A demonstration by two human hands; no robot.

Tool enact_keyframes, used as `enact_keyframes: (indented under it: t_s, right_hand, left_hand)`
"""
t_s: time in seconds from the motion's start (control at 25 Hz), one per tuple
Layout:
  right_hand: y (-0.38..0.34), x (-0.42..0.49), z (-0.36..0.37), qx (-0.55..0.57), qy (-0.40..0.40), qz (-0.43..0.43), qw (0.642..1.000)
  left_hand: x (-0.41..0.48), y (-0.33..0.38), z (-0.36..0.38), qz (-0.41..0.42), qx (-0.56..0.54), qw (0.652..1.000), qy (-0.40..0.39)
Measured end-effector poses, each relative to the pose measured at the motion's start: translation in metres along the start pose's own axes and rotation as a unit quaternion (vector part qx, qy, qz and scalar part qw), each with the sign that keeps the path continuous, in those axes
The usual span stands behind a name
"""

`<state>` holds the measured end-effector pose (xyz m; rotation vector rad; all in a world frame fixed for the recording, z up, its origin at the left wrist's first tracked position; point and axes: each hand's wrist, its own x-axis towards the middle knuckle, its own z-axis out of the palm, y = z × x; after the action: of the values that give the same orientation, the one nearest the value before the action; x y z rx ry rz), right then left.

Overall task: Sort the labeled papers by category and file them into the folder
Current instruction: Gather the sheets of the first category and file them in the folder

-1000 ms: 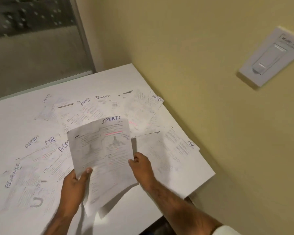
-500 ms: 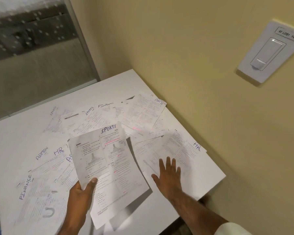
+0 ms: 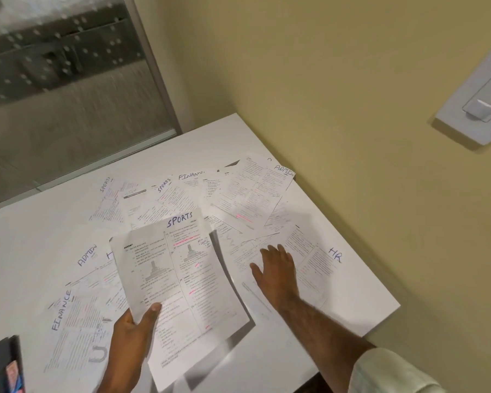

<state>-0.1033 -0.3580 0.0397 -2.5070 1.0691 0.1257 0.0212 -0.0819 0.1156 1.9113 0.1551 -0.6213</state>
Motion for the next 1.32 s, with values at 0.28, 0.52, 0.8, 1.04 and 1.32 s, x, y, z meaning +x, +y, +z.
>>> enact_keyframes:
  t_s: [0.28,0.52,0.8,1.04,1.32]
  right_hand:
    - [-0.058,0.078,0.006,-0.109,-0.080,-0.160,0.978]
    - [-0.115,0.112,0.027,-0.135,-0.074,-0.159,0.975]
    - [-0.095,0.108,0.046,-0.113,-0.056,-0.050,0.991]
    - [-0.088,0.089,0.051,-0.145,-0.018,-0.215,0.966]
    - [-0.092,0.085,0.044,-0.128,-0.110,-0.327,0.930]
  left_hand:
    - [0.019,-0.005,-0.007,-0.015,0.032,0.999,-0.007]
    - [0.033,-0.010,-0.028,-0.039,0.025,0.998,0.037]
    - [0.045,-0.015,-0.034,-0.052,-0.013,0.997,0.064]
    - [0.056,-0.008,-0.033,-0.050,-0.018,0.998,0.045]
    - [0.064,-0.008,-0.031,-0.047,-0.016,0.998,0.047]
